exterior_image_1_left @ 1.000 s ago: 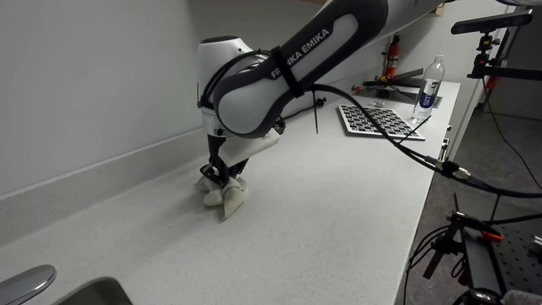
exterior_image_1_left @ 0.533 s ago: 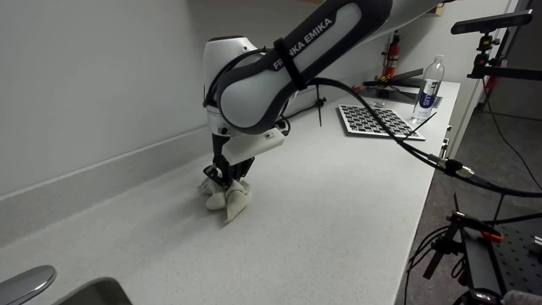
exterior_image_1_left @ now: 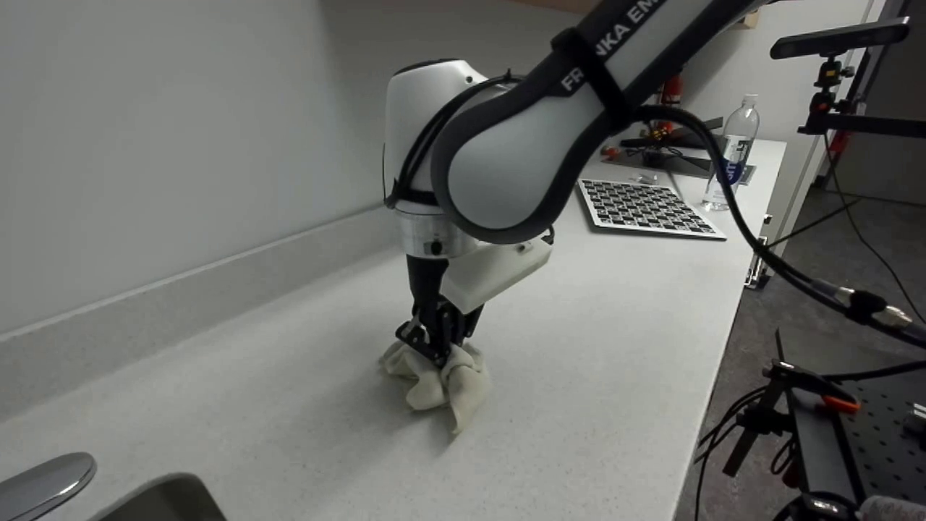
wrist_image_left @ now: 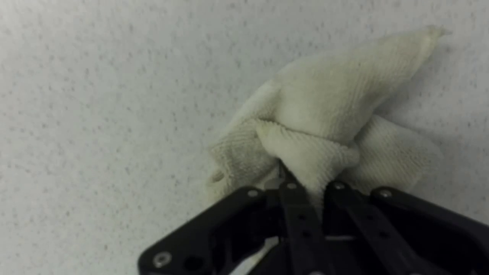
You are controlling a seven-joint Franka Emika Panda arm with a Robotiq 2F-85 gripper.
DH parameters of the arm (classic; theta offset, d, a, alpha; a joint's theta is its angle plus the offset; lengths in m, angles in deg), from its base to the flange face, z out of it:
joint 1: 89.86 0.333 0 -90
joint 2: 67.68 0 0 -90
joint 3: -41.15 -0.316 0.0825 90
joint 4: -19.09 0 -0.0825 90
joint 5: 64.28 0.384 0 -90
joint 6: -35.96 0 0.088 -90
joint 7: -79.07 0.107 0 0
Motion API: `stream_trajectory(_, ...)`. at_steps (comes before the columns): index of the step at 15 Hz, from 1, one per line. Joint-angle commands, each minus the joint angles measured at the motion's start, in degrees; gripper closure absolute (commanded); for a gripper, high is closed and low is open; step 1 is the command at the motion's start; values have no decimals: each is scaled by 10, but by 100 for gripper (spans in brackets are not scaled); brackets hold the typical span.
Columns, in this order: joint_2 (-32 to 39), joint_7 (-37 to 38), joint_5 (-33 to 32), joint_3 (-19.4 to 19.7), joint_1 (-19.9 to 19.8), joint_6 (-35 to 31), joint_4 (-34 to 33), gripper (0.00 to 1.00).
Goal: Use the cloth to wipe the table.
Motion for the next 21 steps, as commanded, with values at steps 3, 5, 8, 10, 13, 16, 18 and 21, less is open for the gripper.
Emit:
stream_trajectory(3, -112, -4, -1, -5, 12, -11, 193, 98)
stream_trajectory(5, -149, -9, 4, -13, 9, -8, 251, 98)
stream_trajectory(8, -179, -17, 3, -22, 5, 1, 296, 98)
stream_trajectory(10, -185, -17, -4, -22, 1, 2, 296, 98)
stream_trajectory(13, -174, -7, -29, -13, 2, -2, 256, 98)
stream_trajectory(16, -173, 47, -102, 10, 15, -19, 197, 98)
stream_trajectory(18, -158, 76, -142, 21, 18, -31, 139, 98)
stream_trajectory(21, -121, 117, -202, 35, 24, -34, 42, 98)
